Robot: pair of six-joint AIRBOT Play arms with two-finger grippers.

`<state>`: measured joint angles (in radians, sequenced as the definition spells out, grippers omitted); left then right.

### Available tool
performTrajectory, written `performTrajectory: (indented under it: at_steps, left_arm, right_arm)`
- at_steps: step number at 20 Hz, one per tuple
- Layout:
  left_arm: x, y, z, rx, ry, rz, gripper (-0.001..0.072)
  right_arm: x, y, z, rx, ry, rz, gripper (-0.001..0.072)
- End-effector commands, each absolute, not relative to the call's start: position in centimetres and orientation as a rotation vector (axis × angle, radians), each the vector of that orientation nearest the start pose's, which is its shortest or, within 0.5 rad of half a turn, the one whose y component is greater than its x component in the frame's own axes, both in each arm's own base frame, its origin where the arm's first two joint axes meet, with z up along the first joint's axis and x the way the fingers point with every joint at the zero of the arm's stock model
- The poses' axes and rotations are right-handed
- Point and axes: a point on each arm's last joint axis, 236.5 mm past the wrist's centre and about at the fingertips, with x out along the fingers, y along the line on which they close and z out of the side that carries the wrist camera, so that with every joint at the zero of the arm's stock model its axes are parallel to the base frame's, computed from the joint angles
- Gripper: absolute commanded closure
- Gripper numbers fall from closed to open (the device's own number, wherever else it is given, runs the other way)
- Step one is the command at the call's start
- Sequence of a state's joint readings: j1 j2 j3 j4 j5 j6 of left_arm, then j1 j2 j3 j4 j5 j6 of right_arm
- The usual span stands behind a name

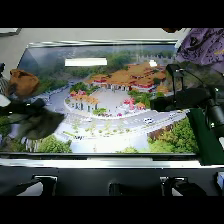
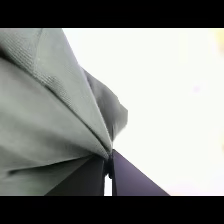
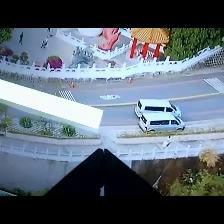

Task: Fold the clothes and pants, and hang the long-sleeved shirts on hangers.

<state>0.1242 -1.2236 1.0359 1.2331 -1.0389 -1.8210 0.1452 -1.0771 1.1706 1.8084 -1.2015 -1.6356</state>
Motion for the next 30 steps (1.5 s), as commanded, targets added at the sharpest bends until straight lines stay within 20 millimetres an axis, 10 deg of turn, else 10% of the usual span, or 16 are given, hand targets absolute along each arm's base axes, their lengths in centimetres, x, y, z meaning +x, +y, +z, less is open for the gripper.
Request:
performTrajectory:
  at_steps: [1,6,9,10,11,12,18,23,30]
  left_arm:
    - [35.7,-15.7,3.2,-0.646,1.251,-0.119,0.0697]
    - [32.2,-30.8,2.6,-0.694,1.246,-0.295,0.0697]
    - [30.6,-34.1,-1.8,-0.703,1.328,-0.255,0.0665]
    - [30.5,-33.9,-2.9,-0.699,1.353,-0.232,0.0466]
    - [30.9,-33.1,-3.1,-0.700,1.361,-0.212,0.0172]
    - [31.7,-31.8,-2.7,-0.683,1.349,-0.215,0.0032]
    - [37.3,-12.9,4.6,-0.588,1.173,-0.138,0.0034]
    - [37.4,0.0,6.3,-0.677,1.074,0.081,0.0035]
    - [36.2,5.5,6.0,-0.766,1.055,0.212,0.0035]
  right_arm:
    - [33.9,9.0,8.0,-0.003,1.182,0.286,0.0680]
    - [32.9,5.8,7.8,-0.115,1.224,0.198,0.0619]
    - [33.1,6.0,8.4,-0.105,1.194,0.200,0.0618]
    - [33.3,6.3,8.4,-0.092,1.186,0.210,0.0594]
    - [33.6,6.9,8.6,-0.069,1.170,0.222,0.0460]
    - [33.9,7.2,8.8,-0.059,1.155,0.229,0.0396]
    - [37.1,3.1,5.4,0.334,1.136,0.101,0.0387]
    - [35.9,13.6,-2.0,0.788,1.327,0.449,0.0237]
    - [31.7,24.1,-9.2,0.654,1.522,0.634,0.0214]
